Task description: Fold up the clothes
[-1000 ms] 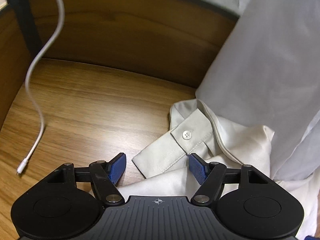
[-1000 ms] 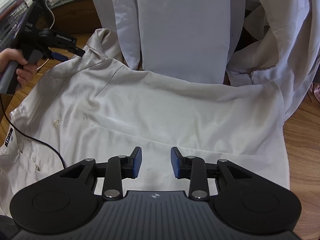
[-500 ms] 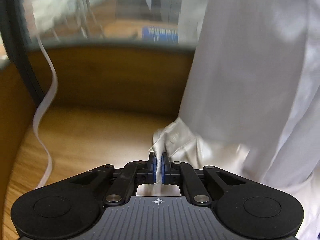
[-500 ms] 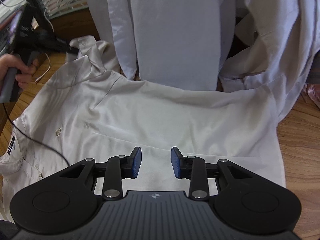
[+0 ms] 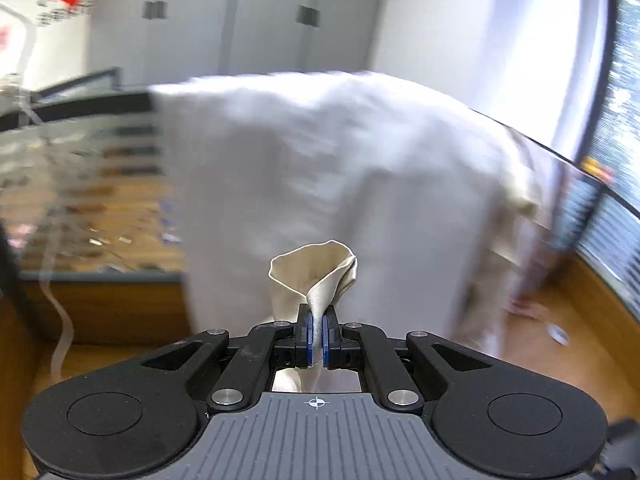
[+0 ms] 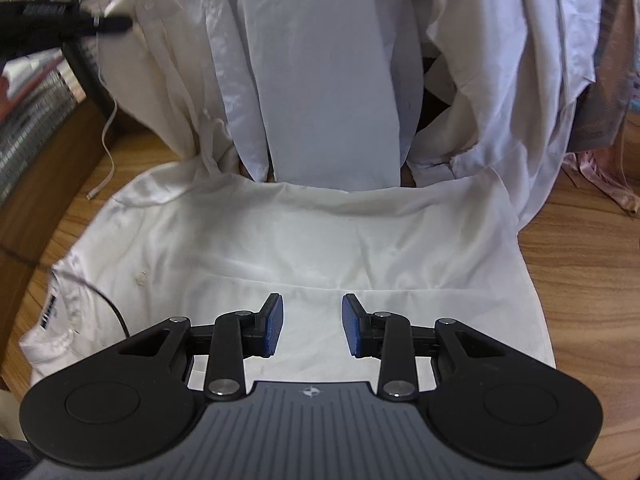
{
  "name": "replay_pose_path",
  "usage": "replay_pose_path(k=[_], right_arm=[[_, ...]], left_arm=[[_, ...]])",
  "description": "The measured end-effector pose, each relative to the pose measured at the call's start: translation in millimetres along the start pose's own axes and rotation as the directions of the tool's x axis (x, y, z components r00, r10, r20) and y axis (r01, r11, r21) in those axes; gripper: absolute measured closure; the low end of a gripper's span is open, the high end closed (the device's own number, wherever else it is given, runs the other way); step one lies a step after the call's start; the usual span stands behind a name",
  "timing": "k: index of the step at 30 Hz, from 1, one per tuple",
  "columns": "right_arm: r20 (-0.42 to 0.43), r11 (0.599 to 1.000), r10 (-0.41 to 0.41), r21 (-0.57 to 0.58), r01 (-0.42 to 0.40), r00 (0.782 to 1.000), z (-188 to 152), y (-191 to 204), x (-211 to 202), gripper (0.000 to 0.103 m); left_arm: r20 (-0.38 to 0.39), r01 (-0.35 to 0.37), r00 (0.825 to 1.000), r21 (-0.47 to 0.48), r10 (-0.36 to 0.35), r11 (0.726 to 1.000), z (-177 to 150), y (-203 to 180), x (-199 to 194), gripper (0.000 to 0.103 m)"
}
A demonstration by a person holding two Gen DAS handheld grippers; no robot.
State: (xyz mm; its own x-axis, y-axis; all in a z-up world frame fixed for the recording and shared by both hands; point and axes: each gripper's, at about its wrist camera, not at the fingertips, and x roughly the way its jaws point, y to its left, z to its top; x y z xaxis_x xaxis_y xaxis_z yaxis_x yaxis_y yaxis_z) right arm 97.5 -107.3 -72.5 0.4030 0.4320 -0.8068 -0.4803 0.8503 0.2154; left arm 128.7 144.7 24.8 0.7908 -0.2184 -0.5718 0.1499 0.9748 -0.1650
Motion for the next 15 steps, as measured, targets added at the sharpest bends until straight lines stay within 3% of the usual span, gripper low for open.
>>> replay_pose_path(k=[3, 7, 15], right_arm=[[0.024, 0.998, 0.031, 0.052, -0.032, 0.999, -2.3, -3.8, -12.8, 0.066], [0.04, 0.998, 0.021, 0.066, -0.024, 0.999, -7.1, -7.9, -22.9, 0.066], [0.01, 0.991, 0.021, 0.132, -0.022, 1.0, -23.3, -25.4, -19.4, 0.066]], left_arm=[[-0.052, 0.055, 0.997, 0.065, -0.051, 0.996, -27.1, -32.2, -3.2, 0.096], [-0.149, 0.127, 0.982, 0.082, -0.114, 0.988, -64.9, -57.6, 8.4, 0.096], [-0.32, 0.203, 0.935, 0.122, -0.155, 0.972, -128.2, -90.4, 47.6, 0.093]])
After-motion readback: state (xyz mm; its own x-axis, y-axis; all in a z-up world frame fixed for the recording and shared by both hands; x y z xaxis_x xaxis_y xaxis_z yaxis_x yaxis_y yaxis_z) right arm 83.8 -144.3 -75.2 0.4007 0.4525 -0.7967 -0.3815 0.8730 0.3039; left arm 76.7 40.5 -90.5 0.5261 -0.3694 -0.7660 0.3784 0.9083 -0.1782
